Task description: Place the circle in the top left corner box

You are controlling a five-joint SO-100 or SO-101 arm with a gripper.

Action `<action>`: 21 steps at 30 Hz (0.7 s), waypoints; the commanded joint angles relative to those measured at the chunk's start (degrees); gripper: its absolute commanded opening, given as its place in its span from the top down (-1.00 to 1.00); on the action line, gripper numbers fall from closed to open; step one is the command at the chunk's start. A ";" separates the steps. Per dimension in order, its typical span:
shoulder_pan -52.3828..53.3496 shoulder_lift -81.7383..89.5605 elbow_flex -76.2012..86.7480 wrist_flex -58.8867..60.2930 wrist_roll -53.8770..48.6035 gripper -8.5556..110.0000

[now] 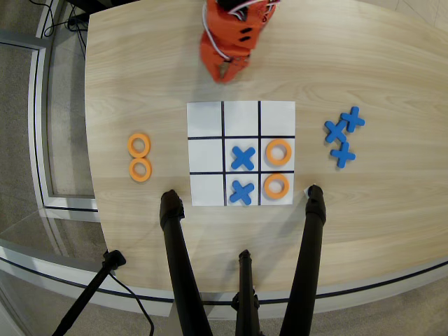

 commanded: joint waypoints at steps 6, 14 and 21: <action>56.78 1.67 3.16 -0.09 0.18 0.85; 73.39 1.67 3.16 -0.09 0.18 0.85; 73.21 1.58 3.16 -0.09 0.18 0.85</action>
